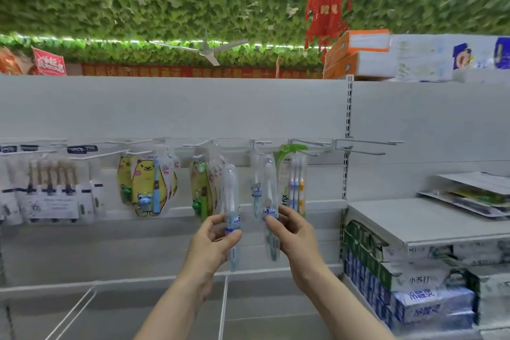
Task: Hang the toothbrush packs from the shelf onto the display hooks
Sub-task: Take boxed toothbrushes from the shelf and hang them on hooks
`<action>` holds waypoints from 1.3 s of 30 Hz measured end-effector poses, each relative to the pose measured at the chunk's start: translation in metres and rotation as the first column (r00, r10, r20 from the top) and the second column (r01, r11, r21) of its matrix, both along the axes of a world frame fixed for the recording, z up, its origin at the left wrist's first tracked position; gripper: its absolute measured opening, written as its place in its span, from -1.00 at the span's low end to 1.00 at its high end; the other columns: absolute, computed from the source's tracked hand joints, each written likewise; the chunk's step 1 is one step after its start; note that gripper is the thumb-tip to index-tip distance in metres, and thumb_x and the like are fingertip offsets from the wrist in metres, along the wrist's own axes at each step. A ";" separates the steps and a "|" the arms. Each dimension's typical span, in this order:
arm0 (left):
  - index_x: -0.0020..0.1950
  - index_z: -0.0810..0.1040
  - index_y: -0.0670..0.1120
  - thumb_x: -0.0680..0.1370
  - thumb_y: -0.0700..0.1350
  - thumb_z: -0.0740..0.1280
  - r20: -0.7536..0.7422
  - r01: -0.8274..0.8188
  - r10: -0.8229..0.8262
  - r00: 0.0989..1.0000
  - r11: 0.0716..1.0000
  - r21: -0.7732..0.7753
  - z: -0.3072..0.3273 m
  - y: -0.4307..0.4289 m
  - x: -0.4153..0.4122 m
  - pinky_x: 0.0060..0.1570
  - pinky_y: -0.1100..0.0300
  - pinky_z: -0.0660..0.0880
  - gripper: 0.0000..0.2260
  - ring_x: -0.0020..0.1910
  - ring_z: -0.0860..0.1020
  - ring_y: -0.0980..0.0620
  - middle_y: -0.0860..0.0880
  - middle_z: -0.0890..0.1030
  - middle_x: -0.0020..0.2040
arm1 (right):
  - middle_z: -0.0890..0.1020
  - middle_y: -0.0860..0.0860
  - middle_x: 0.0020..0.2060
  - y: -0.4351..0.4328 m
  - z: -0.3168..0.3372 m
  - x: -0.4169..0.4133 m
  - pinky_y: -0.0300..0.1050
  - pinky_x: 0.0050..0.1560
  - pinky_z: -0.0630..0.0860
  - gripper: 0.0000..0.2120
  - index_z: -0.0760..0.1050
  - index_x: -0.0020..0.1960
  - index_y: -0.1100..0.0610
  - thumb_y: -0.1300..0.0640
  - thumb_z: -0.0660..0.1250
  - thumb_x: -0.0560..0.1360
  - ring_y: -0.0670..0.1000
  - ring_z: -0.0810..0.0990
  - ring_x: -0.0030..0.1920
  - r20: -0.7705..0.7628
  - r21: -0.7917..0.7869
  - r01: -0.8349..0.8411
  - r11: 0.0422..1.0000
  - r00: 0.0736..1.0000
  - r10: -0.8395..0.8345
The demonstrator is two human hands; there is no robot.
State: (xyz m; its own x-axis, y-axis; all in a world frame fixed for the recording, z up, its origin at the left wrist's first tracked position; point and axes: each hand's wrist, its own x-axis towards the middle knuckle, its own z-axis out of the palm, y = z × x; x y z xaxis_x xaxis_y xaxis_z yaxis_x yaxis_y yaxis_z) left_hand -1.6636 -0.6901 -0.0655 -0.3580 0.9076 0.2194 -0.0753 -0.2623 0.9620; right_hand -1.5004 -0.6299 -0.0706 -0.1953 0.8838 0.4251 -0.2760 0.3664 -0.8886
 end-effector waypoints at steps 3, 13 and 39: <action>0.12 0.54 0.01 0.49 -0.26 0.47 -0.005 0.001 -0.001 1.000 1.000 0.014 0.003 0.002 -0.003 -0.22 0.18 0.52 -0.71 -0.01 0.66 0.00 0.00 0.72 -0.06 | 0.73 0.03 -0.01 0.007 0.002 -0.005 -0.05 0.05 0.60 -0.75 0.62 0.18 0.03 0.13 0.48 0.50 0.08 0.68 0.07 -0.003 0.006 -0.002 1.000 1.000 0.002; 0.14 0.55 -0.02 0.47 -0.30 0.48 -0.004 -0.010 0.010 1.000 1.000 0.029 0.009 0.014 -0.012 -0.04 -0.01 0.60 -0.68 0.03 0.65 -0.09 -0.02 0.73 -0.11 | 0.73 0.05 -0.02 0.019 -0.002 -0.015 0.11 0.20 0.59 -0.72 0.65 0.14 -0.01 0.02 0.54 0.44 0.12 0.67 0.10 -0.036 -0.031 0.002 1.000 0.999 -0.003; 0.16 0.56 0.00 0.44 -0.27 0.51 0.015 -0.013 0.013 1.000 1.000 -0.015 0.001 0.031 -0.011 0.18 -0.20 0.54 -0.64 0.10 0.61 -0.12 -0.05 0.70 -0.01 | 0.73 -0.03 -0.05 0.035 -0.002 -0.015 -0.10 0.12 0.61 -0.76 0.62 0.12 -0.02 0.14 0.50 0.47 -0.03 0.67 0.04 -0.014 -0.010 0.068 0.998 0.998 -0.069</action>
